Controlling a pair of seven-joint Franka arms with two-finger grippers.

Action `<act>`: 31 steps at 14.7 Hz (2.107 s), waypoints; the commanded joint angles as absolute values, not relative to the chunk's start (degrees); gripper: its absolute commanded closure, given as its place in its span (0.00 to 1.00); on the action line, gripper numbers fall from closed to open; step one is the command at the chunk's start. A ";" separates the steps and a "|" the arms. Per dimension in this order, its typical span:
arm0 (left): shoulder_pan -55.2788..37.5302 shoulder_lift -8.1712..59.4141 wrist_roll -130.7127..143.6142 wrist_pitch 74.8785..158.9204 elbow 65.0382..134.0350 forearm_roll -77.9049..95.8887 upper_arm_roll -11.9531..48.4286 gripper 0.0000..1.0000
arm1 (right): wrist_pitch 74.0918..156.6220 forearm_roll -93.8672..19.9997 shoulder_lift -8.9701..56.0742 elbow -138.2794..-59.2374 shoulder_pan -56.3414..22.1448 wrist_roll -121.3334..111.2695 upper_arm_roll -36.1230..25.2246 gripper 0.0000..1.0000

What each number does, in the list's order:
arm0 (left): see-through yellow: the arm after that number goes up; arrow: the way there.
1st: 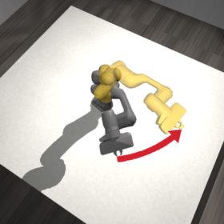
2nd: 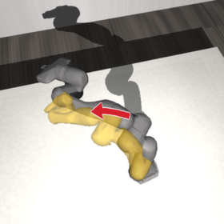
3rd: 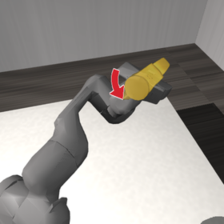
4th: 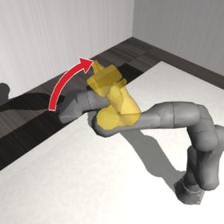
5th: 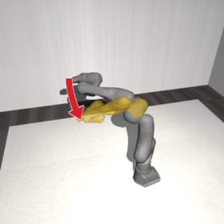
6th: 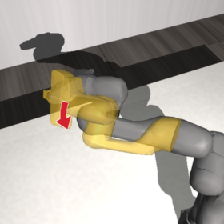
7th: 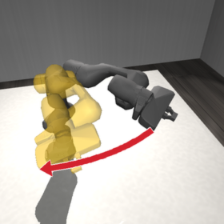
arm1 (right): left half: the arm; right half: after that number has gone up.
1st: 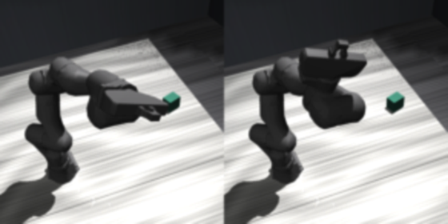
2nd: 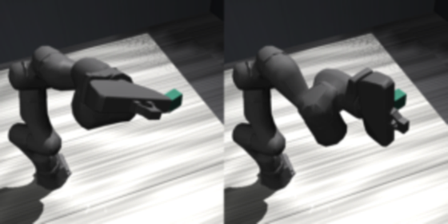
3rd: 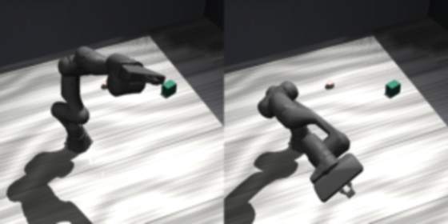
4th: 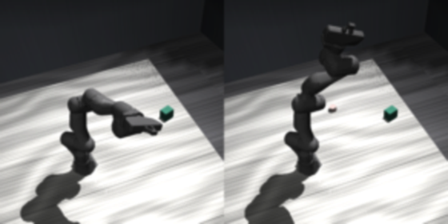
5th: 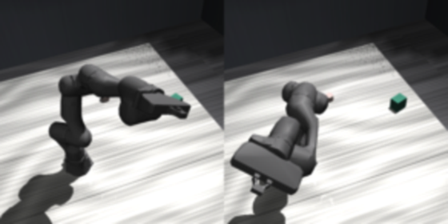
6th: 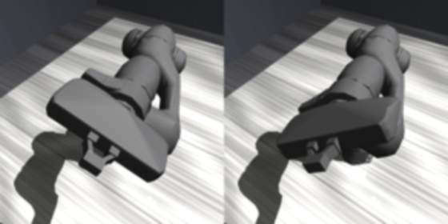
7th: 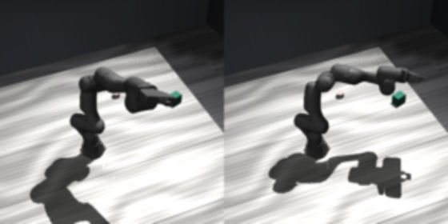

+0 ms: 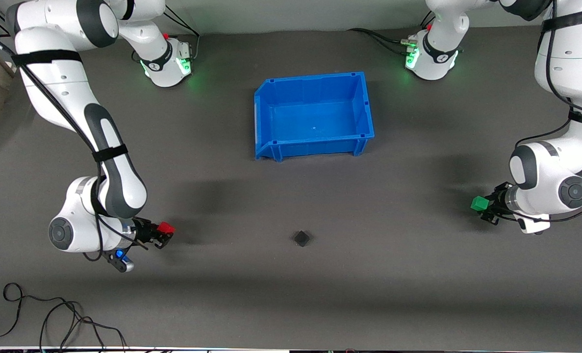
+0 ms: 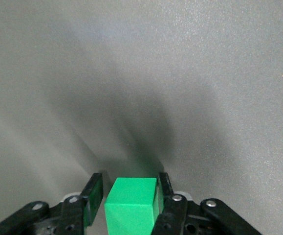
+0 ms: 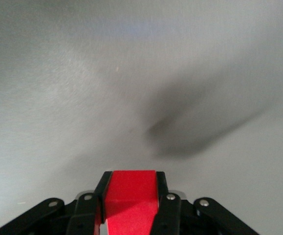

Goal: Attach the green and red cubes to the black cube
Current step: 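Carry the red cube and green cube toward the black cube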

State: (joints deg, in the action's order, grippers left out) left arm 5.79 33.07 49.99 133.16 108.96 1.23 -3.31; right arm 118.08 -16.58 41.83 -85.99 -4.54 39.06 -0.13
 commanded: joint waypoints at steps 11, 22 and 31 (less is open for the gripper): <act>3.43 33.31 72.65 115.05 92.74 4.29 -0.36 1.00 | 123.05 -10.57 45.78 -81.76 -24.87 94.79 -0.88 1.00; -16.77 44.29 120.38 120.65 81.74 5.89 1.84 1.00 | 122.87 -13.80 49.39 -76.29 -24.78 115.72 -0.44 1.00; -28.29 53.61 127.25 134.29 69.70 5.89 1.76 1.00 | 123.05 -13.18 57.55 -63.57 -29.96 135.60 -0.26 1.00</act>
State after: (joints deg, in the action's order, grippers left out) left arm -25.17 49.48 123.77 132.81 73.85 5.64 3.02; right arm 123.62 -13.19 52.58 -70.76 -28.88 131.12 0.02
